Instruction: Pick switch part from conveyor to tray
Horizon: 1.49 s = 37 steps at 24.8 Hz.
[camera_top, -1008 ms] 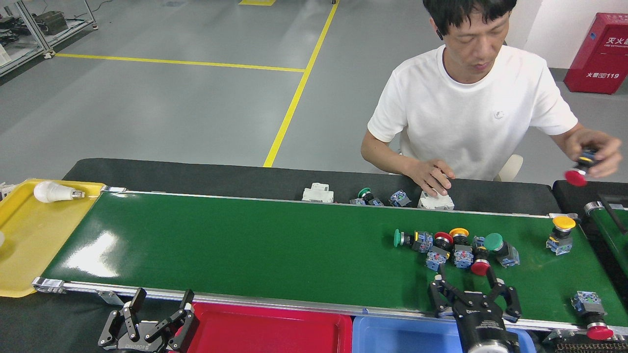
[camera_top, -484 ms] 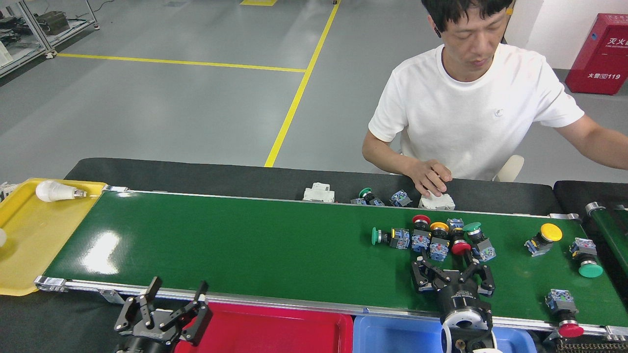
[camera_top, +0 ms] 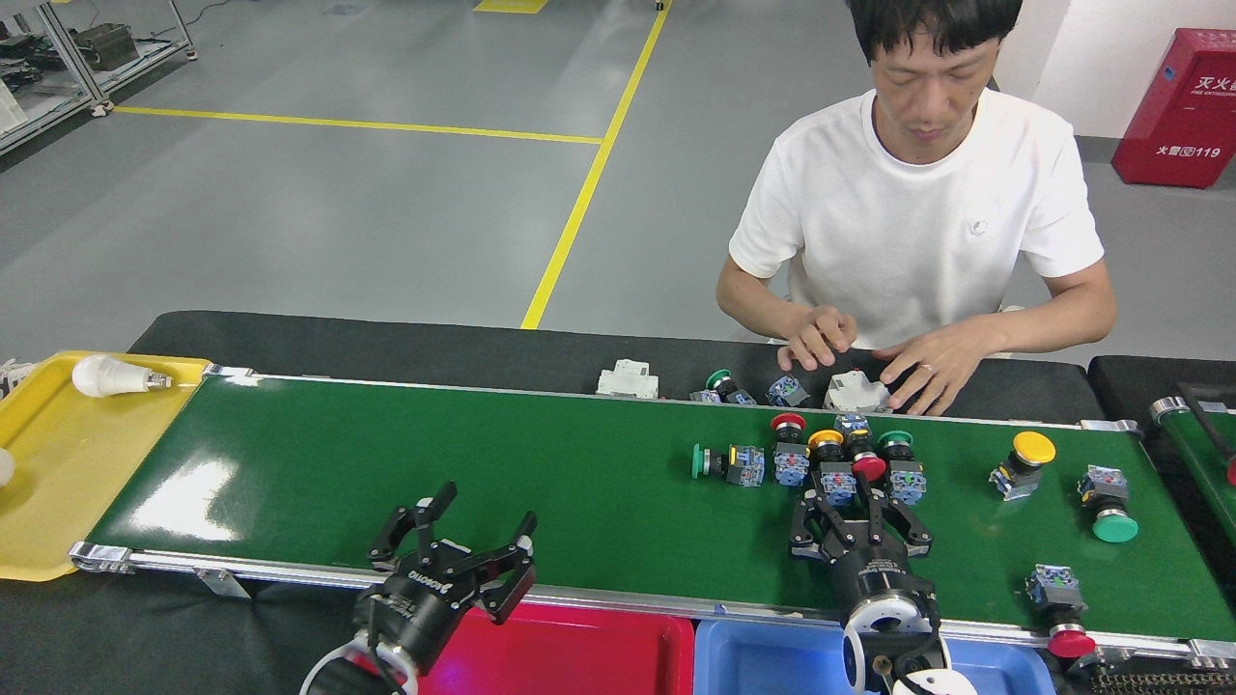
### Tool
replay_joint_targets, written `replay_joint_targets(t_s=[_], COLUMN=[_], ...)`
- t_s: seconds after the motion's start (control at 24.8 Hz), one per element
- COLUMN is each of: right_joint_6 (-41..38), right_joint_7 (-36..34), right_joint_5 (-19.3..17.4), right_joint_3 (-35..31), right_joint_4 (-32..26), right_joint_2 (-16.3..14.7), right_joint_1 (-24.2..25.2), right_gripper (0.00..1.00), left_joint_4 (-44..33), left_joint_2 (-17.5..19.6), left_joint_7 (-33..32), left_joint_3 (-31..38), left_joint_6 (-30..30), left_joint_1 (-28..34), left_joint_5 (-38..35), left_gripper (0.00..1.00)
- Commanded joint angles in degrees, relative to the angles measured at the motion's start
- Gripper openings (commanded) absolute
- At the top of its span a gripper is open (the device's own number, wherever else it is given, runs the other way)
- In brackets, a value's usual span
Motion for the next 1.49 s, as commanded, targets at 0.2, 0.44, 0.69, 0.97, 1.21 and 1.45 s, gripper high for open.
replay_joint_targets(t_s=[0.2,0.44,0.69,0.97,1.21,1.45], right_joint_6=[-11.26,-35.34,-49.93,-50.11,-48.35,-44.13], right_joint_7=[-0.65,-0.30,0.40,6.21,6.21,5.77], right_joint_5=[-2.71,-12.03,-14.05,-13.96,-14.22,-14.22], right_joint_3=[0.00,-0.17,0.18,4.92,2.11,-12.48], right_joint_4=[-8.10,-19.17,-20.66,-19.96,-20.22,-21.63], right_joint_2=[-0.44,-5.19,-5.63,-3.61,0.26,3.95], right_joint_1=[3.65,15.08,19.03,19.65,17.89,15.16], right_gripper=[0.32,0.32,0.39,1.00,1.00,0.99], left_joint_4=[6.93,13.97,18.80,20.56,24.78,27.24], left_joint_2=[-5.12,-5.65,-6.79,-7.85,-8.46,-8.46], left_joint_7=[0.48,0.48,0.57,0.57,1.36,3.99], left_joint_3=[-3.36,-7.23,-7.23,-7.40,-7.23,-7.23], left_joint_6=[4.61,11.90,13.22,13.31,13.31,14.28], left_joint_1=[-5.88,-10.62,-12.82,-15.02,-17.92,-19.76], left_joint_5=[-5.50,-5.85,-5.67,-5.59,-5.50,-5.59], left_gripper=[1.00,1.00,1.00,1.00,1.00,0.98])
